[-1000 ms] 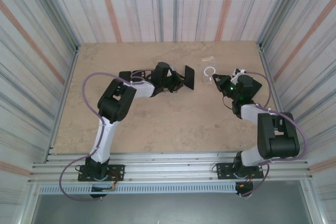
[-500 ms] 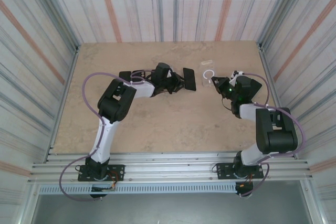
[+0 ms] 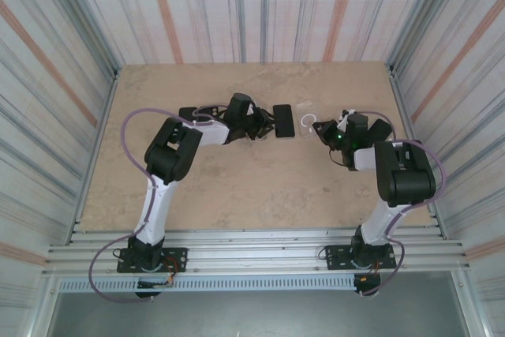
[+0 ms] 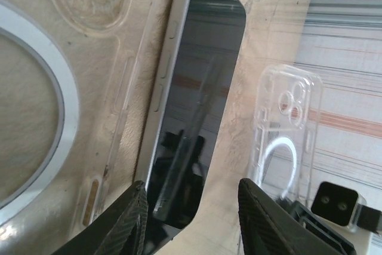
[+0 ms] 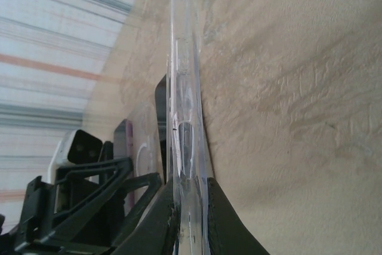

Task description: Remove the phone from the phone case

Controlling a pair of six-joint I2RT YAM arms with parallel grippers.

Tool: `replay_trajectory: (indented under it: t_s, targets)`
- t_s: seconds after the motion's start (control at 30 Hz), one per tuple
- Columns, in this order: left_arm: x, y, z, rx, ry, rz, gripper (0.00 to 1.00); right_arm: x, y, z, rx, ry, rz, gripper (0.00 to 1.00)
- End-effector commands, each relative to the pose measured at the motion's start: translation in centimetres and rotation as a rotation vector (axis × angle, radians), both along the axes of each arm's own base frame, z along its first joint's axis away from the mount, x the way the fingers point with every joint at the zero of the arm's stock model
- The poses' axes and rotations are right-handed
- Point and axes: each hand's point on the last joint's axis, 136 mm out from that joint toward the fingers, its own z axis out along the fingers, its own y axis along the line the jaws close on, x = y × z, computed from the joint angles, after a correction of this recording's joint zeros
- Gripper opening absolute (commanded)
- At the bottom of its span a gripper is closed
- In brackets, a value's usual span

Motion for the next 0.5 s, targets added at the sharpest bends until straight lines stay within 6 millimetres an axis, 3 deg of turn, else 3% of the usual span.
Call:
replay_trajectory:
  t_s: [0.0, 0.17, 0.37, 0.47]
  targets:
    - [-0.1, 0.1, 2.4, -0.027, -0.042, -0.022, 0.45, 1.1, 0.5, 0.0, -0.019, -0.031, 0.011, 0.0]
    - [-0.2, -0.1, 4.7, -0.048, -0.08, -0.036, 0.49, 1.9, 0.5, -1.4, -0.025, 0.001, -0.002, 0.01]
    - [-0.3, -0.2, 8.0, -0.068, -0.139, -0.055, 0.53, 2.1, 1.0, -2.5, -0.065, 0.032, 0.015, 0.27]
    - [-0.6, -0.2, 9.4, -0.082, -0.162, -0.071, 0.57, 2.2, 0.8, -2.8, -0.098, 0.043, 0.004, 0.3]
